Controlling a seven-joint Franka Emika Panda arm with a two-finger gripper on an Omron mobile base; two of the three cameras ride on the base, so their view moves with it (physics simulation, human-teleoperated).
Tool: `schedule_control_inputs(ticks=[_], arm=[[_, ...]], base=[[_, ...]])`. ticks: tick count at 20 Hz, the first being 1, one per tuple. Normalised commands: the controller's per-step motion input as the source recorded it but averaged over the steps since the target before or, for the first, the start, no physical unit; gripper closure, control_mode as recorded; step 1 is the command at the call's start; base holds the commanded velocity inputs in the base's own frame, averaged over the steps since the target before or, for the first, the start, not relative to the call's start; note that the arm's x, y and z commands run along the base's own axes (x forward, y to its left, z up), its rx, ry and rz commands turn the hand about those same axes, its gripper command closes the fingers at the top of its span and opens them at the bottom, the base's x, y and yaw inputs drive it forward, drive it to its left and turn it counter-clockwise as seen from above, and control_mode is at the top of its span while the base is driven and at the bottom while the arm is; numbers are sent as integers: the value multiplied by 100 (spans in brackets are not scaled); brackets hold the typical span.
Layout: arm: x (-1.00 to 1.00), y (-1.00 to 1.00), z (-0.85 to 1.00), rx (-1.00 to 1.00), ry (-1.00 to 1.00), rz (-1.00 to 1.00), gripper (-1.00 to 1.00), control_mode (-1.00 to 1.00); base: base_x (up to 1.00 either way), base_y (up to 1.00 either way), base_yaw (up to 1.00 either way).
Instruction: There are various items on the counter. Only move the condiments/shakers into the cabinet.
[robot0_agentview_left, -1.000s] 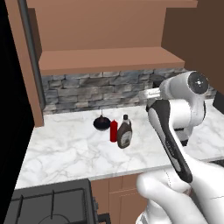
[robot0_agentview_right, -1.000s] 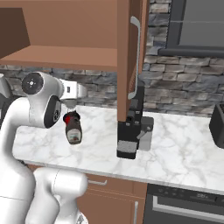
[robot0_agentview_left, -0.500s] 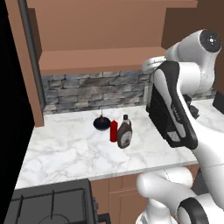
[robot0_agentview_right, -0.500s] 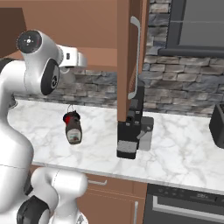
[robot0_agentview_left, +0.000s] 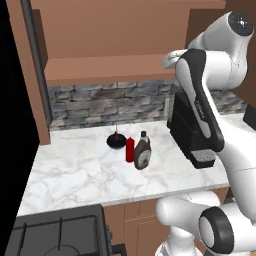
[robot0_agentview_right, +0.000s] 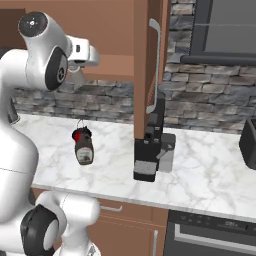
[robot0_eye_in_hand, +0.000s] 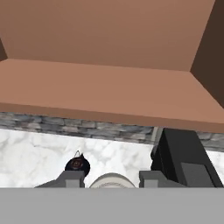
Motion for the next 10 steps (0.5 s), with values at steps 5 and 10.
schedule_control_inputs(ticks=[5,10], arm=[[4,0,12,0,-7,0,100,-100],[11,0,16,0,-9,0,100,-100]], base=[[0,0,0],[0,0,0]])
